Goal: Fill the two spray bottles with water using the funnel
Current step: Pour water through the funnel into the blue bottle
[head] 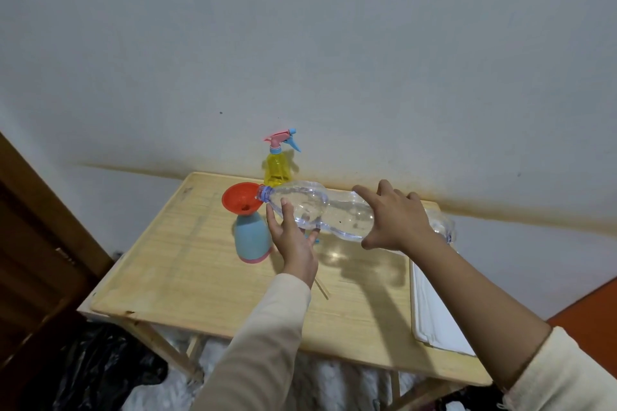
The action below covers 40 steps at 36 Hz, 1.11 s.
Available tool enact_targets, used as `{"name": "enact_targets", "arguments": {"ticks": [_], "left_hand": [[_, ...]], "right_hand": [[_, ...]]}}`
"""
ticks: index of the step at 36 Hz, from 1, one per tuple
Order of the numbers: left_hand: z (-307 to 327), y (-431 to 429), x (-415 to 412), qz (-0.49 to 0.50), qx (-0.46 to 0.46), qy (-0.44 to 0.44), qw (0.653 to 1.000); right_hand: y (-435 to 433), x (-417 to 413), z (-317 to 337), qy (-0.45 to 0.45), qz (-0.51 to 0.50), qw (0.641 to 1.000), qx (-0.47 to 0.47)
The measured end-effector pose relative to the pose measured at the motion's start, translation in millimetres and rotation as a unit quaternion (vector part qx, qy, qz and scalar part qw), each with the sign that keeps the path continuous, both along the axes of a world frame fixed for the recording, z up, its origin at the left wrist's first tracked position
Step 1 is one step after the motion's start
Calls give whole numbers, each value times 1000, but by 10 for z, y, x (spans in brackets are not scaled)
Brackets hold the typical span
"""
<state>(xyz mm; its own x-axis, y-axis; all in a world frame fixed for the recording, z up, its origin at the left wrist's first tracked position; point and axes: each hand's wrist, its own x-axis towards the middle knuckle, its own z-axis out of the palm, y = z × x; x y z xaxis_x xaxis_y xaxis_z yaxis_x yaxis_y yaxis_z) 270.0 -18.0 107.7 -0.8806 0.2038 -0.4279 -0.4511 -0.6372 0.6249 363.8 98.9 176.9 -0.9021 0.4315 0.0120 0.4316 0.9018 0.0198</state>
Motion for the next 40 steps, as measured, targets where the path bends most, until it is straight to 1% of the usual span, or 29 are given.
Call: {"name": "enact_targets", "arguments": {"ticks": [6, 24, 33, 40], "left_hand": [[4, 10, 7, 4, -14, 8, 1000], [-49, 19, 2, 8, -27, -2, 1000], [-13, 22, 29, 5, -5, -2, 1000], [-21, 21, 23, 4, -12, -3, 1000]], "right_hand": [[3, 10, -8, 1, -2, 1000, 0], [-3, -7, -9, -7, 1, 1000, 5], [11, -22, 27, -12, 9, 1000, 25], [15, -14, -8, -9, 7, 1000, 18]]}}
